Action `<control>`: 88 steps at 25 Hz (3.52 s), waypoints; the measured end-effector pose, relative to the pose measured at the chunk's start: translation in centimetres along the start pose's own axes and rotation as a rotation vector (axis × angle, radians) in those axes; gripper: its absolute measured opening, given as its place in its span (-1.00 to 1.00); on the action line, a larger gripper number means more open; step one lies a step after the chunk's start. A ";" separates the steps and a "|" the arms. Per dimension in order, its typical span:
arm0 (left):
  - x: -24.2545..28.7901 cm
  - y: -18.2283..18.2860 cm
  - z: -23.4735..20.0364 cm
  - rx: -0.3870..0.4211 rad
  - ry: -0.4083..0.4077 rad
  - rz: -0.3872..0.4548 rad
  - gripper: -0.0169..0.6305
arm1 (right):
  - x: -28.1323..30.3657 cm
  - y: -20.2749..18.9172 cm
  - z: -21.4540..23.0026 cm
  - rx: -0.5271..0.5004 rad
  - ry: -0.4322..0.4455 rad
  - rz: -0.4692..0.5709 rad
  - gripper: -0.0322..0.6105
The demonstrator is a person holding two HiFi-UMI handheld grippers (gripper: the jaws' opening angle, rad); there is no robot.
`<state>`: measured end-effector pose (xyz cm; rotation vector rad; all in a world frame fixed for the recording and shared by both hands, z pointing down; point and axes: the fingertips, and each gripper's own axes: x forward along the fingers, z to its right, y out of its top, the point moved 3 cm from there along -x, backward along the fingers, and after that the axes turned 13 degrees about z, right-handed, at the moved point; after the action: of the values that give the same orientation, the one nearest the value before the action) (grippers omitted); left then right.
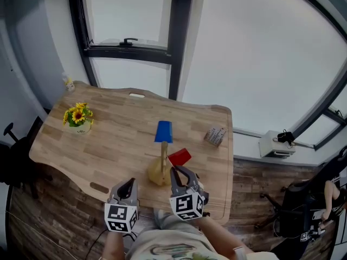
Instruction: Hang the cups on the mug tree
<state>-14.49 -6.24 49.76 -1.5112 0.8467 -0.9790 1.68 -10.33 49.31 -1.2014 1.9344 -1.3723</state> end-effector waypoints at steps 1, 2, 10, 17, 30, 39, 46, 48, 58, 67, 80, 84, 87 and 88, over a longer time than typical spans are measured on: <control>-0.1 -0.1 0.0 0.000 0.003 -0.001 -0.93 | 0.0 -0.1 -0.1 0.000 0.004 -0.002 -0.79; -0.2 -0.1 -0.1 -0.001 0.006 -0.002 -0.93 | 0.1 -0.2 -0.2 -0.002 0.008 -0.003 -0.79; -0.2 -0.7 0.1 -0.005 0.008 -0.012 -0.93 | -0.1 -0.8 -0.7 0.047 0.051 -0.009 -0.79; -0.1 -0.8 0.8 -0.004 -0.008 -0.018 -0.93 | -1.2 -2.0 -1.4 0.102 0.090 -0.044 -0.56; 0.2 -1.5 1.9 -0.001 -0.034 -0.034 -0.93 | -5.6 -6.4 -0.9 0.179 0.084 -0.158 -0.30; 0.3 -2.4 2.8 -0.004 -0.055 -0.052 -0.93 | -8.4 -9.9 -2.1 0.194 0.097 -0.281 -0.27; 0.2 -3.1 3.4 -0.005 -0.068 -0.065 -0.93 | -9.9 -12.7 -2.8 0.187 0.093 -0.384 -0.27; 0.0 -3.4 3.4 -0.005 -0.066 -0.074 -0.93 | -10.1 -13.4 -3.1 0.179 0.098 -0.412 -0.27; -0.9 -4.6 3.6 -0.019 -0.054 -0.097 -0.93 | -10.3 -15.9 -4.3 0.087 0.192 -0.512 -0.39; -1.0 -5.2 3.9 -0.025 -0.057 -0.106 -0.93 | -10.3 -16.5 -4.2 0.073 0.201 -0.518 -0.64; -1.4 -5.4 3.5 -0.031 -0.044 -0.106 -0.93 | -10.3 -16.1 -4.0 0.073 0.200 -0.512 -0.82; -1.6 -5.4 3.1 -0.033 -0.038 -0.104 -0.93 | -9.9 -15.4 -3.7 0.075 0.200 -0.486 -0.83; -1.7 -5.5 3.0 -0.034 -0.034 -0.105 -0.93 | -9.7 -14.8 -3.6 0.094 0.203 -0.470 -0.83; -1.7 -5.5 3.0 -0.034 -0.033 -0.105 -0.93 | -9.6 -14.6 -3.5 0.100 0.205 -0.465 -0.83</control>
<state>-12.40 -2.71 54.74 -1.6097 0.7699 -1.0179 9.29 -1.96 63.12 -1.5807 1.7528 -1.8666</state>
